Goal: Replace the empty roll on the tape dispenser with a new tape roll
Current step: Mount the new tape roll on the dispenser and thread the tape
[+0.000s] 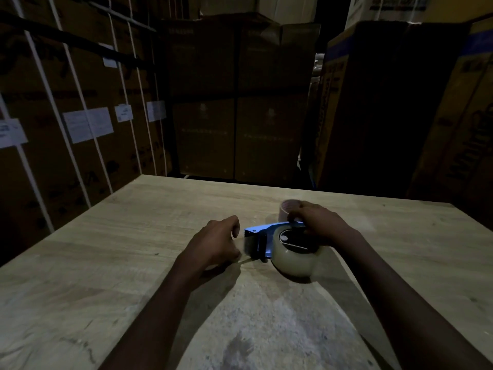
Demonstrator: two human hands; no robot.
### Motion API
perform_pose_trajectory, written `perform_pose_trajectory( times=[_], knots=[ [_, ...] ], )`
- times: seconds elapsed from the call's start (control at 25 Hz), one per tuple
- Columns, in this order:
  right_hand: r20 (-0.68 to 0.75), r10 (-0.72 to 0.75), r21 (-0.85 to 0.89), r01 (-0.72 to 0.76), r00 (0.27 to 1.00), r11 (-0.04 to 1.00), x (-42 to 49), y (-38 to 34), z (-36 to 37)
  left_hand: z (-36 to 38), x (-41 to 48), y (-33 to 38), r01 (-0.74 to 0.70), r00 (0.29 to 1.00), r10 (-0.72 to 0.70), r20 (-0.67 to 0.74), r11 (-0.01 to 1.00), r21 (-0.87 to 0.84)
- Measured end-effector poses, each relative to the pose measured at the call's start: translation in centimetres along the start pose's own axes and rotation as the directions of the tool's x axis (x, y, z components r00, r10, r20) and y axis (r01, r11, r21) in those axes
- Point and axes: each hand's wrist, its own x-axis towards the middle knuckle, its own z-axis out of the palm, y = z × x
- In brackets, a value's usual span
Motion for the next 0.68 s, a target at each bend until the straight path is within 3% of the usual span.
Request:
perform_pose_trajectory(
  times=[0.2, 0.32, 0.56, 0.68],
  knots=[
    [-0.142, 0.063, 0.001, -0.063, 0.988, 0.998, -0.5, -0.6, 0.4, 0.1, 0.1, -0.2, 0.005, 1.0, -0.005, -0.011, 1.0, -0.031],
    [-0.205, 0.075, 0.133, -0.048, 0.976, 0.99, -2.6, -1.5, 0.6, 0.2, 0.3, -0.3, 0.013, 1.0, -0.014, -0.013, 0.999, -0.039],
    [-0.141, -0.031, 0.156, 0.053, 0.99, 0.986, -5.6, -5.5, 0.7, 0.4, 0.3, -0.2, 0.02, 0.999, -0.024, -0.047, 0.997, -0.075],
    [-0.138, -0.05, 0.056, 0.058, 0.989, 0.997, -5.7, -6.5, 0.7, 0.6, 0.0, -0.2, -0.002, 0.996, -0.003, -0.086, 0.998, -0.067]
  ],
)
